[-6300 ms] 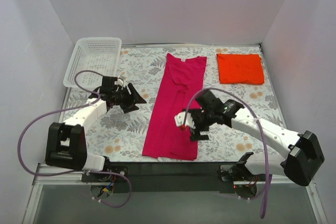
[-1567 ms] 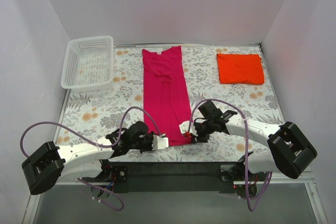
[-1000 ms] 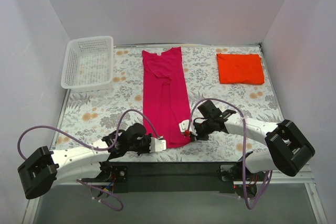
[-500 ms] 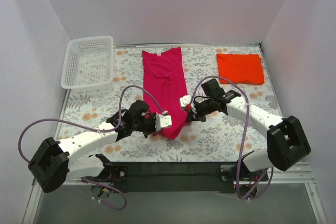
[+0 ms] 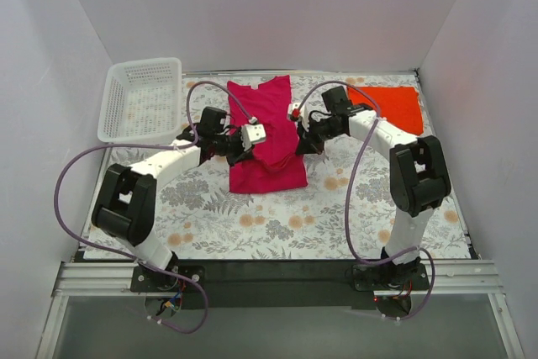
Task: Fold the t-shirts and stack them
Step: Fold the tshirt
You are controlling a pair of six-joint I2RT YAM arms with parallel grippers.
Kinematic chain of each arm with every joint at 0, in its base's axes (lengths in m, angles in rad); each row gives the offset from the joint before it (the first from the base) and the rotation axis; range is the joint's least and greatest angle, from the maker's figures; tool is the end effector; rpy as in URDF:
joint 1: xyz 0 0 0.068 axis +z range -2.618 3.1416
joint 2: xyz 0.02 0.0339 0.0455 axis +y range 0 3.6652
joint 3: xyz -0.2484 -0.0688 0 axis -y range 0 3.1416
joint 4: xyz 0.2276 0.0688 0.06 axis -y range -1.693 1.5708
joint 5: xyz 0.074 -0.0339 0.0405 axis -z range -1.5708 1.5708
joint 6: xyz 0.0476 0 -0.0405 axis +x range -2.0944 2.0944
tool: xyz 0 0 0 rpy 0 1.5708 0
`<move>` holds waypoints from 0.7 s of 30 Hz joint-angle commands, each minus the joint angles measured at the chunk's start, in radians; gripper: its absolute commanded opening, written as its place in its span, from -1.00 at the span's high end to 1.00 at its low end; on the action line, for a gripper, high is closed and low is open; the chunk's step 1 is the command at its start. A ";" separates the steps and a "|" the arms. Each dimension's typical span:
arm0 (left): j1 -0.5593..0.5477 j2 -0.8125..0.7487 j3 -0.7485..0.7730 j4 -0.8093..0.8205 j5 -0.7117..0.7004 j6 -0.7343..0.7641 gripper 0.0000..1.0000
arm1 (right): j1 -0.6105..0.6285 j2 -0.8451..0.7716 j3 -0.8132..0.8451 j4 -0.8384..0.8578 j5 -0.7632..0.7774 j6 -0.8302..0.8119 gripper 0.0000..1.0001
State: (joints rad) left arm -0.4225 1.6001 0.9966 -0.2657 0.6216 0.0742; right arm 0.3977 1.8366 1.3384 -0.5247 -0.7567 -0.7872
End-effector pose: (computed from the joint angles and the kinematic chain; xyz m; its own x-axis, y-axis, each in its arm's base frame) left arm 0.2818 -0.1571 0.1959 -0.6446 0.3559 -0.6766 0.7259 0.5625 -0.3957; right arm 0.3289 0.1736 0.2044 -0.1225 -0.6101 -0.7828 -0.9890 0.1412 0.0447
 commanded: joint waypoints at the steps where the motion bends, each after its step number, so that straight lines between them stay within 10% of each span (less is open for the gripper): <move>1: 0.045 0.040 0.098 -0.009 0.061 0.056 1.00 | -0.022 0.061 0.108 -0.011 0.010 0.074 0.97; 21: 0.105 0.254 0.274 0.046 -0.057 0.099 1.00 | -0.039 0.343 0.427 0.008 0.115 0.281 0.97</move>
State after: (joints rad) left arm -0.3229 1.8648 1.2343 -0.2531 0.5800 0.1535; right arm 0.3706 2.1677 1.7168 -0.5289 -0.6548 -0.5476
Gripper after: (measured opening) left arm 0.032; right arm 0.013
